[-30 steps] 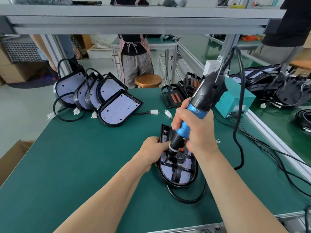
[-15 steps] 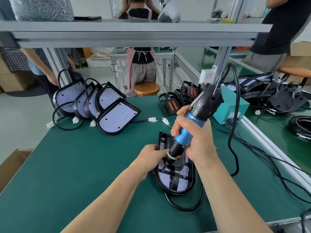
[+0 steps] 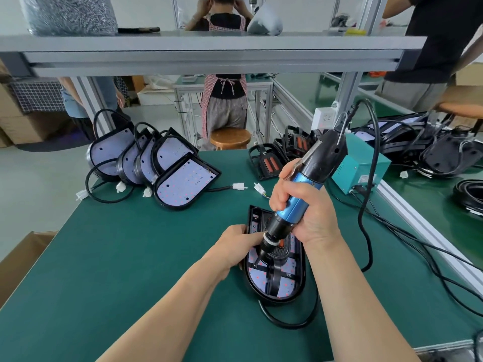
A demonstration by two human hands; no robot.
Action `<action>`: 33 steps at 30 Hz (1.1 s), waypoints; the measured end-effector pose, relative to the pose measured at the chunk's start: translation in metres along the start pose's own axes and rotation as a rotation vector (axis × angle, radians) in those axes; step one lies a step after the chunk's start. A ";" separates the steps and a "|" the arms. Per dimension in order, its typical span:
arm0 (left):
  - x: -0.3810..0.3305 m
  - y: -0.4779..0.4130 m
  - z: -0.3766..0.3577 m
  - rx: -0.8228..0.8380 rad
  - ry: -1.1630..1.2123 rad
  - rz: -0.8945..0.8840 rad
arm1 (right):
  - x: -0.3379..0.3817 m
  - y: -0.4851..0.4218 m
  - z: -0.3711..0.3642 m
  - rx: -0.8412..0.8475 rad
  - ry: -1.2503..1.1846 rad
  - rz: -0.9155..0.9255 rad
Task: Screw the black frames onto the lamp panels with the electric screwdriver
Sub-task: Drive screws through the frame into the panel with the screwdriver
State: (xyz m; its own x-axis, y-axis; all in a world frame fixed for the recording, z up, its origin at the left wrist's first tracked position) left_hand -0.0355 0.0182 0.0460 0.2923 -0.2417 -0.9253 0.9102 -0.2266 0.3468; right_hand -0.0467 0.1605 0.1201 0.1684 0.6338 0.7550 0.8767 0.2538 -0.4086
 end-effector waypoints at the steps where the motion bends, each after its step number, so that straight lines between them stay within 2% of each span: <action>1: 0.000 0.000 0.000 -0.010 -0.007 0.005 | 0.000 0.000 0.000 -0.013 0.000 0.007; 8: 0.003 -0.002 0.002 -0.002 0.004 -0.009 | -0.002 -0.002 -0.004 -0.160 0.086 0.038; 13: 0.003 -0.001 0.002 0.002 -0.026 -0.008 | 0.003 0.006 -0.004 -0.047 0.057 0.060; 17: 0.002 0.003 0.003 -0.096 -0.117 0.012 | 0.005 0.006 -0.004 -0.085 0.046 0.046; 19: 0.002 0.012 0.002 -0.207 -0.091 -0.037 | 0.004 0.007 -0.005 -0.083 0.042 0.039; 22: 0.008 0.030 0.004 -0.260 0.011 -0.191 | 0.003 0.007 -0.004 -0.091 0.037 0.035; 26: 0.014 0.053 0.009 -0.248 -0.229 -0.324 | 0.008 0.001 0.003 -0.139 -0.018 0.058; 29: 0.012 0.065 0.006 -0.179 -0.444 -0.406 | 0.013 -0.004 0.007 -0.226 -0.106 0.075; 31: 0.009 0.069 0.004 -0.142 -0.490 -0.474 | 0.016 -0.005 0.011 -0.299 -0.164 0.093; 33: 0.003 0.070 0.002 -0.145 -0.439 -0.505 | 0.018 -0.004 0.016 -0.368 -0.232 0.111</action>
State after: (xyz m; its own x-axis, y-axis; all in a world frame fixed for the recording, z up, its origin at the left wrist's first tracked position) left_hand 0.0288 -0.0008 0.0681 -0.2963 -0.5072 -0.8093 0.9429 -0.2904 -0.1632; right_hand -0.0540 0.1822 0.1272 0.2015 0.8003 0.5648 0.9680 -0.0748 -0.2395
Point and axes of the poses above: each hand's wrist, its own y-axis away from the middle knuckle, its own z-axis out of the back of the hand, x = y × z, the point moved 1 cm from there along -y, towards the middle knuckle, and after that the axes turned 5 degrees about x, right-handed, at the moved point
